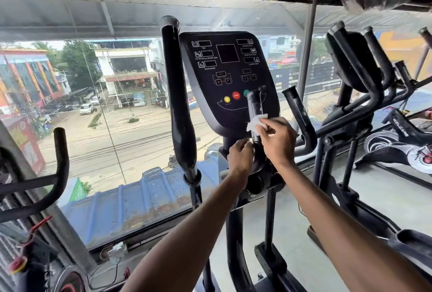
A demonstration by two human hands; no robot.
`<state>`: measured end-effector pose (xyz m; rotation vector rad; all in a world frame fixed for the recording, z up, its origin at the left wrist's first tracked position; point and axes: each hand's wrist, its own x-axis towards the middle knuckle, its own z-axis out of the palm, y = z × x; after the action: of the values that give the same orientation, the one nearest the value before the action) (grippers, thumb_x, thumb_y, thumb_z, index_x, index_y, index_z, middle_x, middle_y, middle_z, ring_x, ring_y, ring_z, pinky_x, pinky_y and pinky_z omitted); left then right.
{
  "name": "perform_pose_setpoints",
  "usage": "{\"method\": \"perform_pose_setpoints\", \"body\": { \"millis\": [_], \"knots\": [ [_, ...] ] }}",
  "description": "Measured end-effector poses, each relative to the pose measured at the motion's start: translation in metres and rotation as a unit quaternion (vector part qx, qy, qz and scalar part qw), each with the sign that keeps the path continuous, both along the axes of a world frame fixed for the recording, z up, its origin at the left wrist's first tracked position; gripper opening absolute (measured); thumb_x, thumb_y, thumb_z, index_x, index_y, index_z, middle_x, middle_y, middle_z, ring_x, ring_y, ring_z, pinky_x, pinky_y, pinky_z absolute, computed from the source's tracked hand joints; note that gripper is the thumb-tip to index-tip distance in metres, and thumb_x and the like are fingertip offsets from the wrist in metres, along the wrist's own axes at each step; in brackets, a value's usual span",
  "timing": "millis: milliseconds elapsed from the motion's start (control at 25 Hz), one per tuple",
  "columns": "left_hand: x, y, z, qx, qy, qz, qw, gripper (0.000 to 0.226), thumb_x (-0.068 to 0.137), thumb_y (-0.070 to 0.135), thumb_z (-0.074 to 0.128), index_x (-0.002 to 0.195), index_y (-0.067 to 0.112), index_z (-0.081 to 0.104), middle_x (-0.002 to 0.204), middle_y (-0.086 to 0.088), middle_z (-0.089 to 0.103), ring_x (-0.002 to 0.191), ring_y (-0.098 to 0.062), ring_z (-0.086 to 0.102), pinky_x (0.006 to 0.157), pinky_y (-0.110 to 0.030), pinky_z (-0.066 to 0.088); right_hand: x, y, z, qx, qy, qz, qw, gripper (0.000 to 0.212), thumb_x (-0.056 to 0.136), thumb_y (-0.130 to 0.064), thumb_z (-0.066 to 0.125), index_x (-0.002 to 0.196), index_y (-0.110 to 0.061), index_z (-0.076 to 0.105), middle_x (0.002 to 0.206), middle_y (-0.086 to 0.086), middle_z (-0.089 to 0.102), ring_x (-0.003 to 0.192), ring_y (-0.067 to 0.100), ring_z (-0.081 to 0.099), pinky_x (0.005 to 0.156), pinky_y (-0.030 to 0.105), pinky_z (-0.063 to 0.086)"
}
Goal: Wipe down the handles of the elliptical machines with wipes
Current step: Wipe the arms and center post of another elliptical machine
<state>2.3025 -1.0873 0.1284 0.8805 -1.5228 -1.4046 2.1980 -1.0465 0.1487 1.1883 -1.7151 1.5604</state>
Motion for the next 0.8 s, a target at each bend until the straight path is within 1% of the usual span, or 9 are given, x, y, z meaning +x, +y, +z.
{"method": "perform_pose_setpoints", "body": {
  "millis": [40,120,200,280,400,480,560,680,800],
  "knots": [
    [-0.005,-0.004,-0.001,-0.001,0.008,0.001,1.0,0.027,0.081,0.036,0.056,0.097,0.027,0.076,0.092,0.003,0.076,0.102,-0.032,0.071,0.097,-0.05,0.056,-0.003,0.001,-0.004,-0.004,0.022,0.014,1.0,0.02,0.084,-0.007,0.082,0.104,-0.007,0.081,0.095,0.01,0.072,0.083,0.025,0.069,0.082,0.012,0.045],
    [-0.011,-0.003,0.002,-0.015,-0.007,0.008,1.0,0.031,0.08,0.037,0.054,0.098,0.024,0.077,0.097,-0.002,0.077,0.103,-0.034,0.07,0.094,-0.049,0.055,-0.008,0.001,-0.006,-0.008,0.017,0.022,1.0,0.018,0.086,-0.009,0.081,0.104,-0.007,0.081,0.094,0.009,0.073,0.081,0.024,0.07,0.08,0.01,0.043],
    [-0.017,0.002,0.005,-0.023,-0.008,0.014,1.0,0.031,0.086,0.033,0.055,0.103,0.019,0.076,0.101,-0.007,0.077,0.104,-0.033,0.068,0.093,-0.045,0.053,-0.016,-0.002,0.0,-0.011,0.0,0.028,1.0,0.018,0.088,-0.013,0.08,0.105,-0.007,0.081,0.096,0.008,0.075,0.083,0.023,0.071,0.082,0.016,0.049],
    [-0.022,0.003,0.006,-0.019,0.003,0.033,0.999,0.031,0.087,0.034,0.054,0.104,0.018,0.075,0.101,-0.005,0.076,0.105,-0.031,0.067,0.095,-0.046,0.052,-0.024,-0.005,0.001,-0.005,0.028,0.069,0.997,0.018,0.087,-0.011,0.081,0.104,-0.007,0.081,0.099,0.005,0.074,0.083,0.019,0.071,0.08,0.024,0.056],
    [-0.028,0.004,0.002,-0.017,0.012,0.059,0.998,0.031,0.088,0.035,0.054,0.102,0.017,0.074,0.1,-0.004,0.076,0.104,-0.029,0.067,0.097,-0.046,0.052,-0.03,-0.002,-0.004,-0.011,0.033,0.074,0.997,0.012,0.089,-0.011,0.08,0.1,-0.006,0.08,0.093,0.005,0.074,0.077,0.02,0.071,0.075,0.023,0.054],
    [-0.032,0.005,0.001,-0.017,0.026,0.074,0.997,0.028,0.085,0.036,0.051,0.094,0.019,0.072,0.093,-0.002,0.074,0.099,-0.03,0.066,0.095,-0.046,0.051,-0.033,0.001,-0.011,-0.011,0.032,0.067,0.997,0.012,0.09,-0.012,0.079,0.1,-0.005,0.08,0.091,0.006,0.073,0.076,0.018,0.069,0.073,0.024,0.053],
    [-0.035,0.004,0.001,-0.018,0.036,0.081,0.996,0.023,0.081,0.039,0.048,0.078,0.022,0.064,0.078,0.001,0.067,0.087,-0.03,0.061,0.089,-0.048,0.05,-0.035,0.0,-0.016,0.0,0.06,0.086,0.994,0.015,0.09,-0.014,0.08,0.102,-0.005,0.079,0.094,0.005,0.072,0.077,0.015,0.068,0.074,0.024,0.054],
    [-0.042,0.0,-0.002,-0.022,0.034,0.093,0.995,0.028,0.079,0.045,0.045,0.077,0.023,0.063,0.081,-0.006,0.07,0.09,-0.037,0.064,0.089,-0.053,0.051,-0.037,-0.001,-0.008,-0.004,0.056,0.09,0.994,0.015,0.092,-0.016,0.078,0.103,-0.005,0.079,0.097,0.005,0.073,0.079,0.02,0.07,0.074,0.036,0.059],
    [-0.043,-0.001,-0.003,-0.026,0.038,0.09,0.995,0.023,0.081,0.04,0.045,0.068,0.024,0.056,0.071,0.001,0.062,0.077,-0.026,0.055,0.083,-0.056,0.052,-0.031,-0.004,-0.009,0.011,0.158,0.082,0.984,0.011,0.091,-0.011,0.078,0.1,-0.004,0.079,0.109,0.006,0.07,0.095,0.023,0.069,0.085,0.03,0.056]
  ]
}}
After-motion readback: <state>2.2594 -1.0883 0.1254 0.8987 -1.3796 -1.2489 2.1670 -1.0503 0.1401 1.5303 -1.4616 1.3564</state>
